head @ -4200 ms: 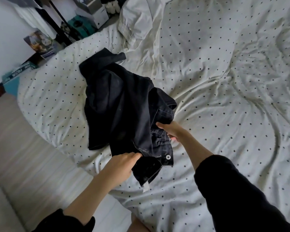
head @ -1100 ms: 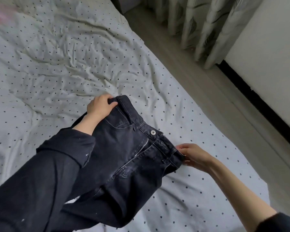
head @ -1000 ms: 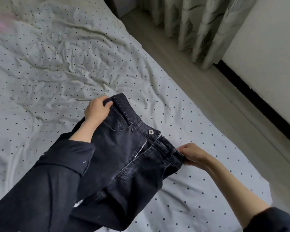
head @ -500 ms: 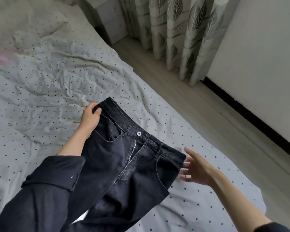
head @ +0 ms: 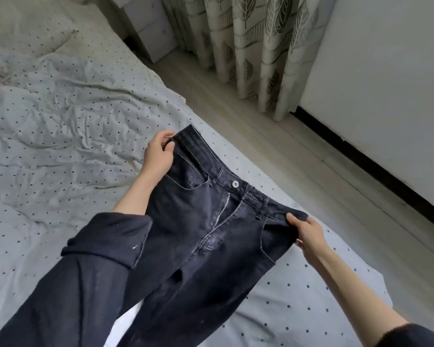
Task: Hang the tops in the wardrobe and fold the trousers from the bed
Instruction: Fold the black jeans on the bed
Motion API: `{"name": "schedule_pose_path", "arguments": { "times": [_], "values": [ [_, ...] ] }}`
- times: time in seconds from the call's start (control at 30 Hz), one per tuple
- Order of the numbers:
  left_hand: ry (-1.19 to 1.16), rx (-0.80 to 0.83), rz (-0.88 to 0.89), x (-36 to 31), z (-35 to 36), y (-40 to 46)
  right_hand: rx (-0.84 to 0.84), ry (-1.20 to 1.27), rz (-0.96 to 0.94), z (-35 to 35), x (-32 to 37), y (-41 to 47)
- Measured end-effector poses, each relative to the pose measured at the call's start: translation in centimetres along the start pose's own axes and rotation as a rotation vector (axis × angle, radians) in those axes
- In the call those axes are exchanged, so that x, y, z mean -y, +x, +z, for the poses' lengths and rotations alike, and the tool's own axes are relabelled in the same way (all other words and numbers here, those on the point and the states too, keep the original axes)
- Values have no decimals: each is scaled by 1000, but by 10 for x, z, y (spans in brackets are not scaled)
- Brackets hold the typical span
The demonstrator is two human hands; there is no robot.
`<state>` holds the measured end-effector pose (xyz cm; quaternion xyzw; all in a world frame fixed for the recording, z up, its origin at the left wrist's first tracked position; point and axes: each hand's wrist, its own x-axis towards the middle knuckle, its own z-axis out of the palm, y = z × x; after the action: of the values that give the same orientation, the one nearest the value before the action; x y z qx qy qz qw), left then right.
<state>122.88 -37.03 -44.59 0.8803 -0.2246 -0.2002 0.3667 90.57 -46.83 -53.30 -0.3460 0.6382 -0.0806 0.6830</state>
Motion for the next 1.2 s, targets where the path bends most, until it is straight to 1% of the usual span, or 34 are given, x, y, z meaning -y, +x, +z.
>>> {"name": "schedule_pose_path", "arguments": {
  "times": [0.07,0.13,0.2,0.23,0.3,0.33,0.4,0.47,0.6,0.7,0.77,0.83,0.93,1.0,1.03,1.13,1.17,1.2],
  "values": [
    [120,80,-16,18,7,-19,-11,-49,20,1,-6,0],
    [215,188,-42,44,7,-50,-59,-144,2,4,-11,-3],
    [331,299,-71,73,0,-88,-124,-339,-67,10,-18,-10],
    [416,337,-79,86,-4,-108,-158,-467,-141,13,-21,-16],
    [600,343,-72,109,-15,-151,-183,-743,-351,23,-29,-30],
    [661,334,-52,117,-17,-167,-187,-881,-424,26,-30,-34],
    [712,303,-44,133,-29,-205,-169,-1170,-519,37,-39,-48],
    [715,276,-68,149,-43,-240,-136,-1324,-600,48,-49,-63],
    [706,242,-152,180,-76,-309,-24,-1475,-766,69,-81,-101],
    [692,210,-152,205,-100,-354,119,-1606,-899,88,-119,-131],
    [643,196,-170,223,-117,-383,210,-1634,-955,101,-150,-153],
    [622,225,-231,243,-137,-410,284,-1642,-1051,113,-183,-175],
    [752,307,-319,270,-165,-446,390,-1671,-1145,128,-229,-208],
    [825,286,-287,284,-173,-474,398,-1709,-1139,138,-251,-227],
    [821,314,-266,289,-173,-491,392,-1748,-1121,142,-259,-236],
    [679,561,-289,298,-160,-541,423,-1891,-1067,146,-274,-252],
    [637,595,-307,303,-158,-559,459,-1963,-1049,146,-282,-260],
    [616,560,-301,306,-155,-571,494,-2026,-1030,143,-289,-264]
  ]
}}
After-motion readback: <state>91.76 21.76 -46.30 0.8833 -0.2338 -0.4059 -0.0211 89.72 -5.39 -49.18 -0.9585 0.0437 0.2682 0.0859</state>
